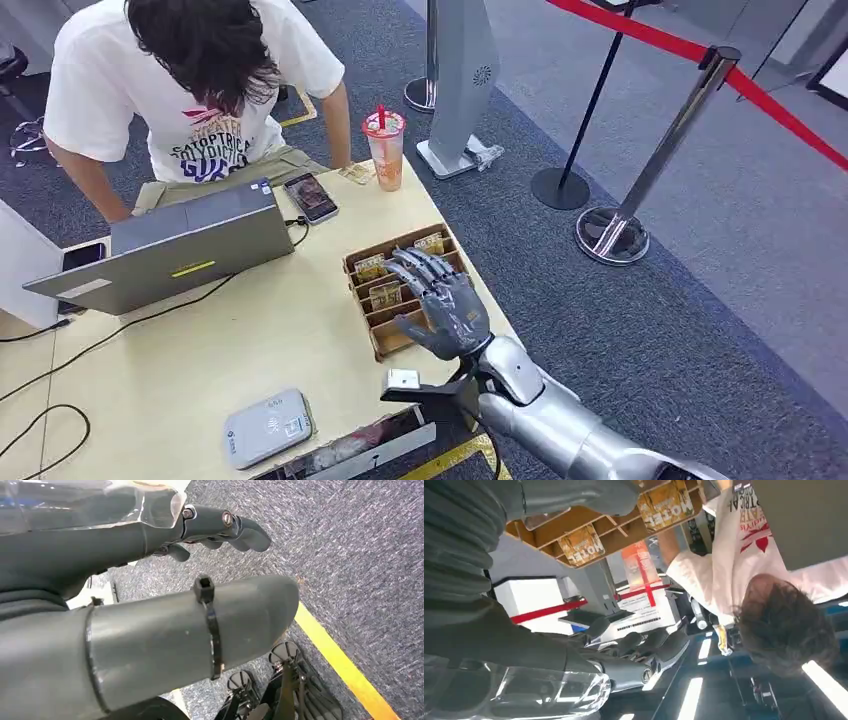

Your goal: Pass the card to the sensor for recognition and then transmit it.

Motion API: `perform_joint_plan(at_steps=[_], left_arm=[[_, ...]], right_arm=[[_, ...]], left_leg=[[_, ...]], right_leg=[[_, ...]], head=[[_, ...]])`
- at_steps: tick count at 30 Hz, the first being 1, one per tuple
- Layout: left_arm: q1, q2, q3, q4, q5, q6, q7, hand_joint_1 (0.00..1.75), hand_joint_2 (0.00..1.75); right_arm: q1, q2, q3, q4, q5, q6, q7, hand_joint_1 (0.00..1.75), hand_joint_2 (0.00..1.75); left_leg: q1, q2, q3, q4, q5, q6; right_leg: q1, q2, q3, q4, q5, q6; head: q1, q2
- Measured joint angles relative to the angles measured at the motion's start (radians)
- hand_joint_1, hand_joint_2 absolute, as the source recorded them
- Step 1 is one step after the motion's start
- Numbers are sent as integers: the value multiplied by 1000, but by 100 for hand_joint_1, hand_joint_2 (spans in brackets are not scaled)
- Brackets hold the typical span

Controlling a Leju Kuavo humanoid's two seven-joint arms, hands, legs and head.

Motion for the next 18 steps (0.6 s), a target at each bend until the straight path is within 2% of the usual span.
perform_joint_plan(at_steps=[4,8,12,16,18], left_arm=[[0,0,0,0,-2,0,-1,0,0],[0,0,1,0,-2,-1,-1,0,0],[2,0,1,0,-3,-8,-1,0,0],[4,-1,2,0,-4,-9,-1,0,0],[4,-1,2,0,-4,-9,-1,0,0]], right_arm=[[-1,-40,18,0,-27,24,8,65,175],[-1,-72,29,0,-38,34,7,66,175],[0,-96,38,0,-53,35,6,84,175],[-1,-107,45,1,-53,38,6,89,175],[-2,-112,50,5,-53,41,6,86,175]], left_leg=[[0,0,0,0,0,1],[0,0,0,0,0,1],[0,0,0,0,0,1],[0,0,0,0,0,1],[0,0,0,0,0,1]], right_leg=[[0,0,0,0,0,0],[0,0,0,0,0,0],[0,0,0,0,0,0],[0,0,0,0,0,0],[0,0,0,0,0,0]], head=[[0,0],[0,0],[0,0],[0,0],[0,0]])
